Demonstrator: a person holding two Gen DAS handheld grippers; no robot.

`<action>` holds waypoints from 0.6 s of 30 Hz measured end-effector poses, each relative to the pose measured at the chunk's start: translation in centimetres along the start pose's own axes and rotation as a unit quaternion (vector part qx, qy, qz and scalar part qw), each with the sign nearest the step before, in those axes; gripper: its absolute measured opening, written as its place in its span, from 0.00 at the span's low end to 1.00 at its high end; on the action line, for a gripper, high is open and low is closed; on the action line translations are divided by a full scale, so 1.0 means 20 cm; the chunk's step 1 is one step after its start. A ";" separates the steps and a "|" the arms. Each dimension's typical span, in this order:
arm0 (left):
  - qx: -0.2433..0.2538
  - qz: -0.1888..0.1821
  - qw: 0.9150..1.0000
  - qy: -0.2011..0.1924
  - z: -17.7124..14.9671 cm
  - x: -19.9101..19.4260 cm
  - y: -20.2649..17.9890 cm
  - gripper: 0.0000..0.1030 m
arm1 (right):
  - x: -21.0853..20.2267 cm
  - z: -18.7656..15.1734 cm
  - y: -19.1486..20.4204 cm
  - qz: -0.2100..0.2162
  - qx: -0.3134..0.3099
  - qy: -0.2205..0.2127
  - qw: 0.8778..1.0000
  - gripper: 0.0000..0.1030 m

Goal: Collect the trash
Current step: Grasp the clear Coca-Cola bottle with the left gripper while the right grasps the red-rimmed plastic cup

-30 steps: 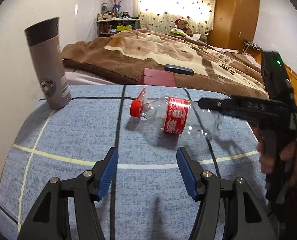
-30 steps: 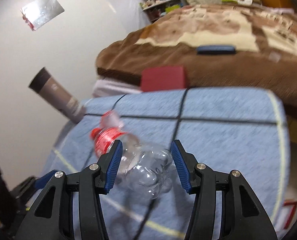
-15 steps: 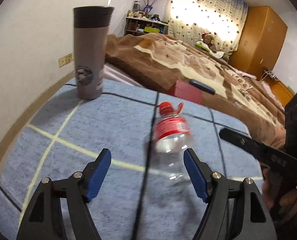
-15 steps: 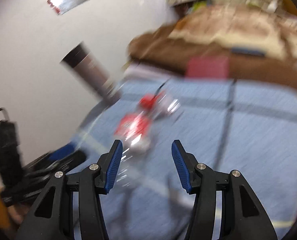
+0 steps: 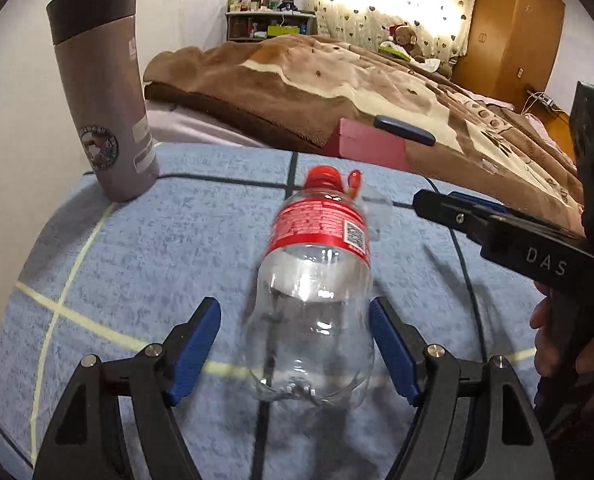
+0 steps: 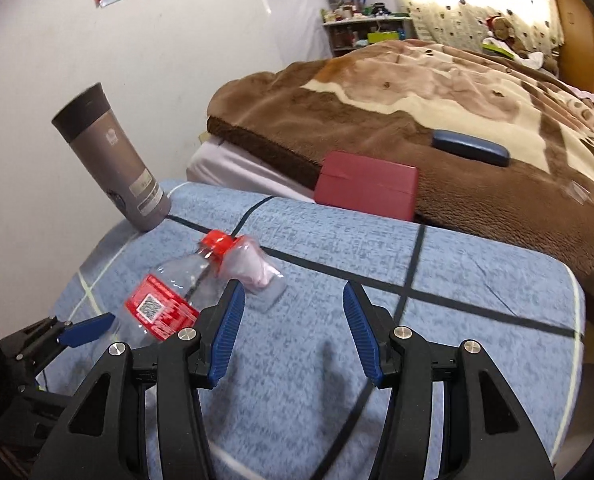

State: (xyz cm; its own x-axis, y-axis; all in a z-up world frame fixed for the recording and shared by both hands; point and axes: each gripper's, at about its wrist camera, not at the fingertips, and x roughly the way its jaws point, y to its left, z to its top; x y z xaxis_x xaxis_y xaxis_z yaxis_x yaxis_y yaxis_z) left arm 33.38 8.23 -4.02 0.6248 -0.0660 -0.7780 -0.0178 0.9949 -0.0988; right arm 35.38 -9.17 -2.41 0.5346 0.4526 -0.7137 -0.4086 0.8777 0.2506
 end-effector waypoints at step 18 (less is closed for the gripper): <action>0.073 -0.021 0.997 -0.004 0.15 0.10 0.09 0.76 | 0.20 0.06 0.14 0.016 -0.152 0.061 0.986 0.52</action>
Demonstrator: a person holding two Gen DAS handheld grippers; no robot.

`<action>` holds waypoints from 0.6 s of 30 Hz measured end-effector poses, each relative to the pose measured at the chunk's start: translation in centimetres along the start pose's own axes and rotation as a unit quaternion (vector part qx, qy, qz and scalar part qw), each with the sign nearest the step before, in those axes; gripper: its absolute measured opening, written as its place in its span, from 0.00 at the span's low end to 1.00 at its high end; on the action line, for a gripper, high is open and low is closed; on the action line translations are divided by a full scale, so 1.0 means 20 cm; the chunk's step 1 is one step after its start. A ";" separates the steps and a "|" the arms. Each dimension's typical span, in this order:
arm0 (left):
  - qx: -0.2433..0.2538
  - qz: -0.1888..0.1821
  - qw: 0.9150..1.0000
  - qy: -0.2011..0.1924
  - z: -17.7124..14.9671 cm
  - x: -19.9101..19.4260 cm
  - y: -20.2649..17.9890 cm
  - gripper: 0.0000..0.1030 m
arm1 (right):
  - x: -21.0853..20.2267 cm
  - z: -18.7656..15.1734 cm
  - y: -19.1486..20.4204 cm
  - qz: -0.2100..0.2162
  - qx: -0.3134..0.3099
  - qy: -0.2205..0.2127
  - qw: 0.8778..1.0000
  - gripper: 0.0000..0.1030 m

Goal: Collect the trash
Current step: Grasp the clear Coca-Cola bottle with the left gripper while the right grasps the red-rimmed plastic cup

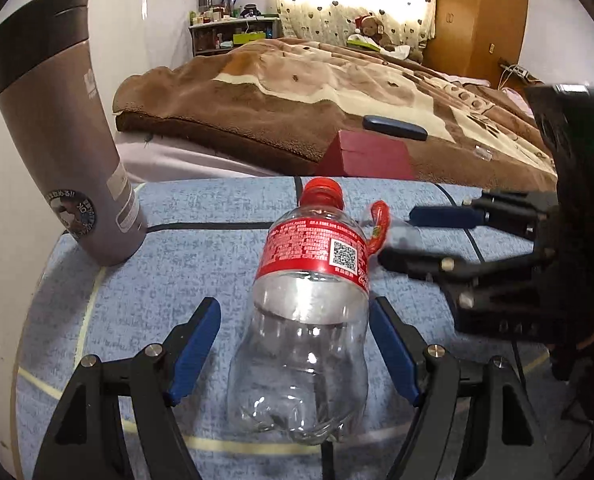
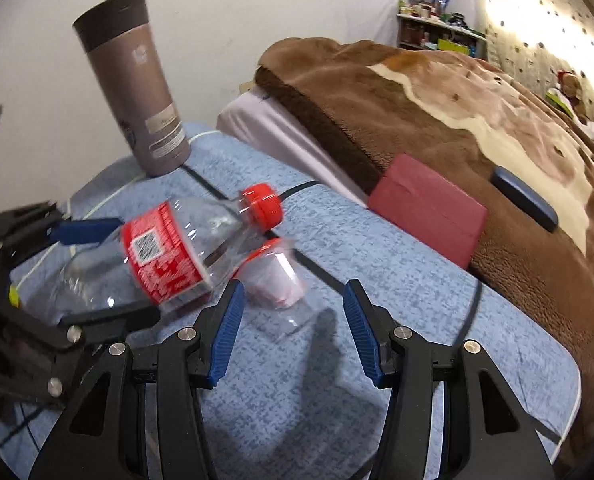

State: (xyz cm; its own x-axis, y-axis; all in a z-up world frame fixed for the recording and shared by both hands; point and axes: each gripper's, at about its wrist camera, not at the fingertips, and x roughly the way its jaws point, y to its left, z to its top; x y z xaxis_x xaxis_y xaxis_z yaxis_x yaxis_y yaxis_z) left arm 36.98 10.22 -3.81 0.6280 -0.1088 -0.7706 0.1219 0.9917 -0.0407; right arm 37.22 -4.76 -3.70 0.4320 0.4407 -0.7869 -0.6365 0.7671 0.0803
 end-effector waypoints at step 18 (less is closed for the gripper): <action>-0.026 -0.009 1.000 -0.001 0.02 0.02 0.08 0.62 | 0.06 0.01 0.05 -0.019 -0.020 0.025 0.999 0.28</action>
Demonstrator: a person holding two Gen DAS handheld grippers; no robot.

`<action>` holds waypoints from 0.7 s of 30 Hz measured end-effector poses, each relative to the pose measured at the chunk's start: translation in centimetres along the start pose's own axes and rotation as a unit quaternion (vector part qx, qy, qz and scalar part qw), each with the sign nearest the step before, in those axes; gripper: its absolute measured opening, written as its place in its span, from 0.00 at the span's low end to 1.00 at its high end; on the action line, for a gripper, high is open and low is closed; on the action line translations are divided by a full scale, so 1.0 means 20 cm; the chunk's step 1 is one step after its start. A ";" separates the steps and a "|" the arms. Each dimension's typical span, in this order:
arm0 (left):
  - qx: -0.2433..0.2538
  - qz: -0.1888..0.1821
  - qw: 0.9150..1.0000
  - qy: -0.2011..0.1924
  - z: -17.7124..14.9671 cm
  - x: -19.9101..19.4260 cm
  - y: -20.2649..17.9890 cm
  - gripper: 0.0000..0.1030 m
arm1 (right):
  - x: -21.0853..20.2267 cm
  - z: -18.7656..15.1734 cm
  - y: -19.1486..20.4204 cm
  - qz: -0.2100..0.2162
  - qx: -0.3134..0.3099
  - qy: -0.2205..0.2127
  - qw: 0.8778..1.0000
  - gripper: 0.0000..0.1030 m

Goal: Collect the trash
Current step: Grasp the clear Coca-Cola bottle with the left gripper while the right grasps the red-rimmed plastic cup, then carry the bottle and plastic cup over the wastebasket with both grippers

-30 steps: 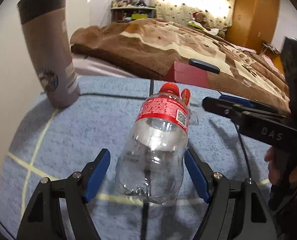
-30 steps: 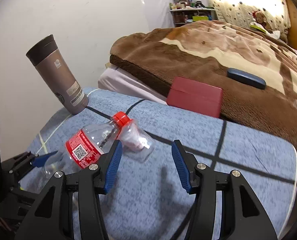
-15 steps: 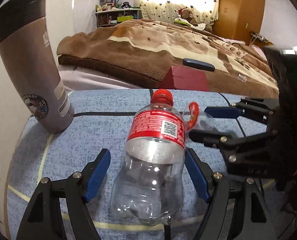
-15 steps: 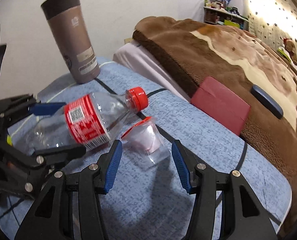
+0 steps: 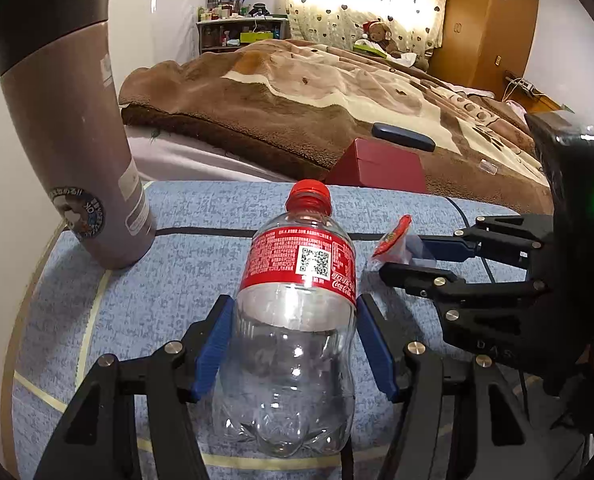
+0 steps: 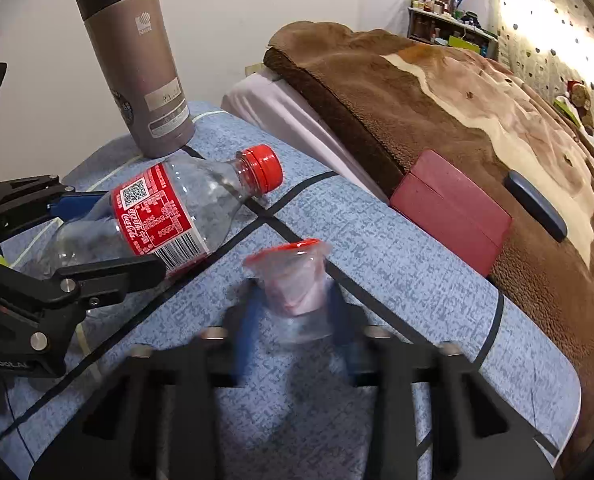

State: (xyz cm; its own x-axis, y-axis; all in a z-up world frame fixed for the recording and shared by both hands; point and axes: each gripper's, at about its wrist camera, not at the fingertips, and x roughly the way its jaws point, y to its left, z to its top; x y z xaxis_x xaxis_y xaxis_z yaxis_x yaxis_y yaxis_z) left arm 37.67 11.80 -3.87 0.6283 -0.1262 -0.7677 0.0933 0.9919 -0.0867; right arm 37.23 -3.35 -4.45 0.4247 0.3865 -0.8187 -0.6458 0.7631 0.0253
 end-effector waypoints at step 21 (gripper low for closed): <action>0.014 0.007 1.000 -0.023 -0.18 -0.35 -0.20 0.62 | -0.42 -0.22 0.05 -0.014 0.094 -0.056 0.994 0.28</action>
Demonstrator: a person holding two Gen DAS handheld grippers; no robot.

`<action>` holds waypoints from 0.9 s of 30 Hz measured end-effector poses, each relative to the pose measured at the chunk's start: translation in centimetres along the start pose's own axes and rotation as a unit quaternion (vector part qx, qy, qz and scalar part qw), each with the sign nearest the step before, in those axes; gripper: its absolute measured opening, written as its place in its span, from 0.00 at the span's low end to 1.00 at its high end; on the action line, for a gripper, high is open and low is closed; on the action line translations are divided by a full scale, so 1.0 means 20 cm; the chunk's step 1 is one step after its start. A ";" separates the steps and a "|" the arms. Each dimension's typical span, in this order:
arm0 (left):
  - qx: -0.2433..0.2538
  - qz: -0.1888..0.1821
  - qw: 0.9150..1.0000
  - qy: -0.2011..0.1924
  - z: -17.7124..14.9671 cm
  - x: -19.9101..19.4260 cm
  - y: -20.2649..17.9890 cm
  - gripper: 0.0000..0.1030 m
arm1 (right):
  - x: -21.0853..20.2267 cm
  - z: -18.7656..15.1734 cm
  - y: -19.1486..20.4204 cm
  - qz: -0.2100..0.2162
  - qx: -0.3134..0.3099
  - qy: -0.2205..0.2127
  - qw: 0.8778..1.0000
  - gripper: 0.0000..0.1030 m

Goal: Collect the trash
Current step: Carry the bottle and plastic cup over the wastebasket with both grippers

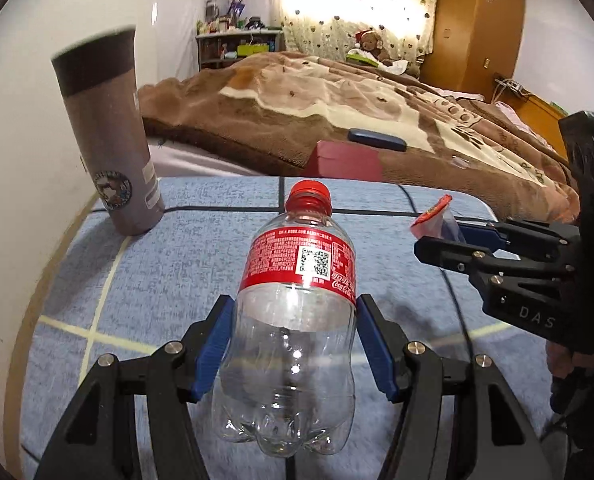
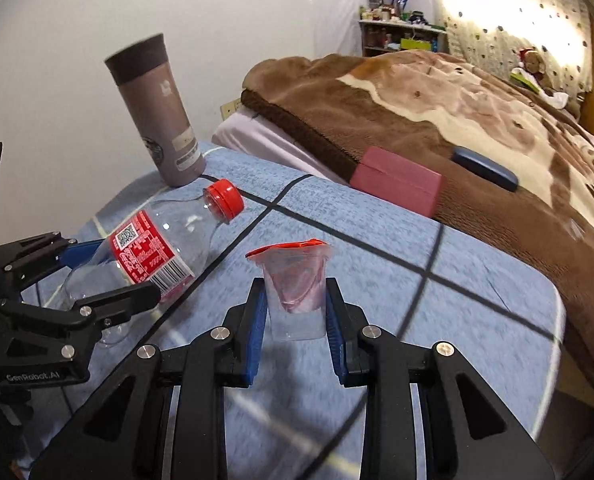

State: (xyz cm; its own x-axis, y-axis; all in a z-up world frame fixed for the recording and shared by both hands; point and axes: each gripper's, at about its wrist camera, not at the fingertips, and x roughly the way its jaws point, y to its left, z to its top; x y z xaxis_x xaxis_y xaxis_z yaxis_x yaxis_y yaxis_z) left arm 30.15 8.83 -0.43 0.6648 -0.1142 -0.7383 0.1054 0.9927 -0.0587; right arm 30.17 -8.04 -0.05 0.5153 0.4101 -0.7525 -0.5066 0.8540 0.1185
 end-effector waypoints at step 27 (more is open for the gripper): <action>0.076 -0.067 0.994 -0.047 -0.21 -0.46 -0.65 0.62 | -0.71 -0.46 -0.19 -0.050 0.092 -0.075 0.992 0.28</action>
State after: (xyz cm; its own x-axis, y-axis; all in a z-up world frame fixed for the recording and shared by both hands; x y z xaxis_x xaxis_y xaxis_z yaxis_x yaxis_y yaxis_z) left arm 19.45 -2.92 4.29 0.7023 -0.2555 -0.6644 0.3041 0.9516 -0.0444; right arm 18.33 -20.02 4.20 0.6612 0.3516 -0.6627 -0.3195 0.9312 0.1753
